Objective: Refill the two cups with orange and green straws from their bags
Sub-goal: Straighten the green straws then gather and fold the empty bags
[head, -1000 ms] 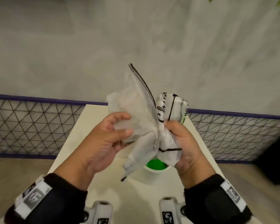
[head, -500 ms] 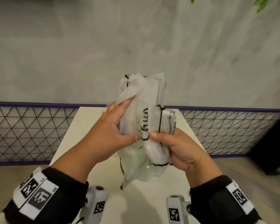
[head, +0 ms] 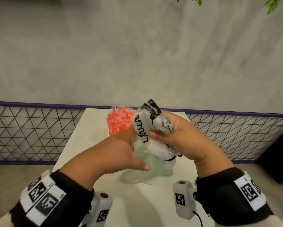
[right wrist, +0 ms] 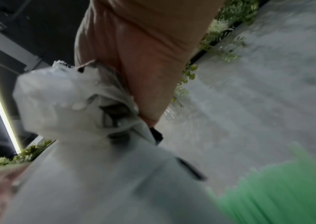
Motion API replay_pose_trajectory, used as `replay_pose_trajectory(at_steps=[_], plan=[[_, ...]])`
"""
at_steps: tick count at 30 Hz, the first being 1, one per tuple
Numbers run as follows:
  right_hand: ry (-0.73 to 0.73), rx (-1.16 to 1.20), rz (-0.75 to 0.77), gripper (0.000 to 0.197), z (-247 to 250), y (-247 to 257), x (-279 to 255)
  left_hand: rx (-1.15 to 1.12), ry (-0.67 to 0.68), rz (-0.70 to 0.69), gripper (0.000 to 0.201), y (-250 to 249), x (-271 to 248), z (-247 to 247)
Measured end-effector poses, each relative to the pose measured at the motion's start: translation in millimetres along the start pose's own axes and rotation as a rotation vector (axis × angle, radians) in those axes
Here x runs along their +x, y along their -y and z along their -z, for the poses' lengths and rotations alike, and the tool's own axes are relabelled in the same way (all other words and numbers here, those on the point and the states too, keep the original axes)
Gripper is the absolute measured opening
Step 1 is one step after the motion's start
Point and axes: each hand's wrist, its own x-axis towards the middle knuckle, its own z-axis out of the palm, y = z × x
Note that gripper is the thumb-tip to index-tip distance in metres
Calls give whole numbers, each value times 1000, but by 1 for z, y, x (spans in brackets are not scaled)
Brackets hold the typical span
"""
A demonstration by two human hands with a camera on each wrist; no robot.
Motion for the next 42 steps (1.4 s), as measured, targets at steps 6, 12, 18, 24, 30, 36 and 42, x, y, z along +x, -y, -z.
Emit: replay_pose_trajectory(at_steps=[6, 12, 18, 24, 30, 36, 42], plan=[[-167, -30, 24, 21, 12, -2, 12, -261, 41, -6, 16, 14, 1, -5], [-652, -557, 244, 52, 17, -14, 30, -27, 52, -39, 27, 4, -3, -4], [0, 129, -85, 29, -19, -23, 13, -18, -245, -46, 14, -13, 18, 10], [-70, 148, -111, 59, -39, -45, 4, 37, -391, 59, 21, -7, 40, 7], [-703, -90, -135, 46, -28, -46, 13, -35, -939, -336, 40, 0, 29, -26], [-374, 81, 42, 26, -39, -34, 7, -869, -377, -238, 74, -12, 36, -31], [-96, 535, -122, 21, -26, -50, 15, -1128, -316, -183, 27, -9, 39, -15]])
